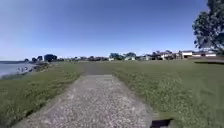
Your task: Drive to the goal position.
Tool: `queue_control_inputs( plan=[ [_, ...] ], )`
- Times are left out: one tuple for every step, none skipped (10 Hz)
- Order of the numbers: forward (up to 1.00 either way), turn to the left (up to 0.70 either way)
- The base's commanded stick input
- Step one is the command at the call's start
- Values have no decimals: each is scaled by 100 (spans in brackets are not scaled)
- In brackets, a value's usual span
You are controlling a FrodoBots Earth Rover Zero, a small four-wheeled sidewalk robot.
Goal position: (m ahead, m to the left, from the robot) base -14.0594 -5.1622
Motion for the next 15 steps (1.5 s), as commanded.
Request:
queue_control_inputs(
  plan=[
    [70,0],
    [70,0],
    [70,0],
    [70,0],
    [70,0],
    [70,0],
    [55,0],
    [12,0],
    [0,0],
    [0,0],
    [0,0],
    [0,0],
    [0,0],
    [0,0],
    [0,0]
  ],
)
